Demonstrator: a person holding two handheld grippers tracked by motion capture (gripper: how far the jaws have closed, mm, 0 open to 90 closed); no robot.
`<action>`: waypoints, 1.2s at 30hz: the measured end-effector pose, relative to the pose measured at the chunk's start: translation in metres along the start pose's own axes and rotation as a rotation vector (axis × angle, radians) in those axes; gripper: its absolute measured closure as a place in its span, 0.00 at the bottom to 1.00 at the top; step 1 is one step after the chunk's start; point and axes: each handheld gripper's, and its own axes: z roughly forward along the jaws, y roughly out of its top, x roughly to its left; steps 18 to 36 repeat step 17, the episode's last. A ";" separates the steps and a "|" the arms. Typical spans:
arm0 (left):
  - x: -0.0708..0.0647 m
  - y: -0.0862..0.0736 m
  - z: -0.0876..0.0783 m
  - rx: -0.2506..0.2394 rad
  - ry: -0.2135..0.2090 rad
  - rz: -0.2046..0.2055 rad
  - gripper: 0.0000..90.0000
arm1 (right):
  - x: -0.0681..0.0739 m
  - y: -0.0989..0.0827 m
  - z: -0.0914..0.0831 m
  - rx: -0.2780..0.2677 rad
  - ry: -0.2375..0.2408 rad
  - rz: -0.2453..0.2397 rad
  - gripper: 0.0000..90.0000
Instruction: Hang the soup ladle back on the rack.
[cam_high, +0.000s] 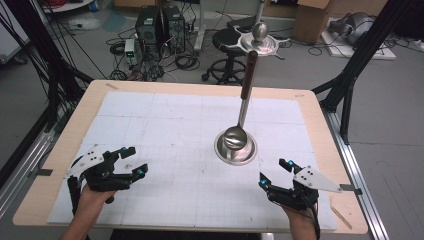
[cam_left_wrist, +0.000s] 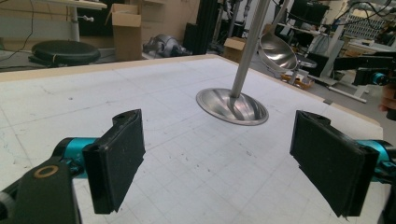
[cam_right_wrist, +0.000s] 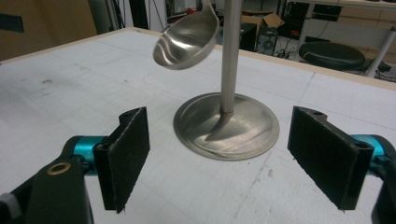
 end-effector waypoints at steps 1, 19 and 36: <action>0.000 0.000 0.000 0.001 -0.001 -0.001 0.20 | -0.001 0.000 -0.001 -0.003 -0.002 -0.002 0.22; 0.001 -0.002 0.002 0.015 0.012 0.000 0.20 | -0.005 -0.002 -0.008 -0.028 -0.011 0.031 0.22; 0.001 -0.002 0.002 0.015 0.012 0.000 0.20 | -0.005 -0.002 -0.008 -0.028 -0.011 0.031 0.22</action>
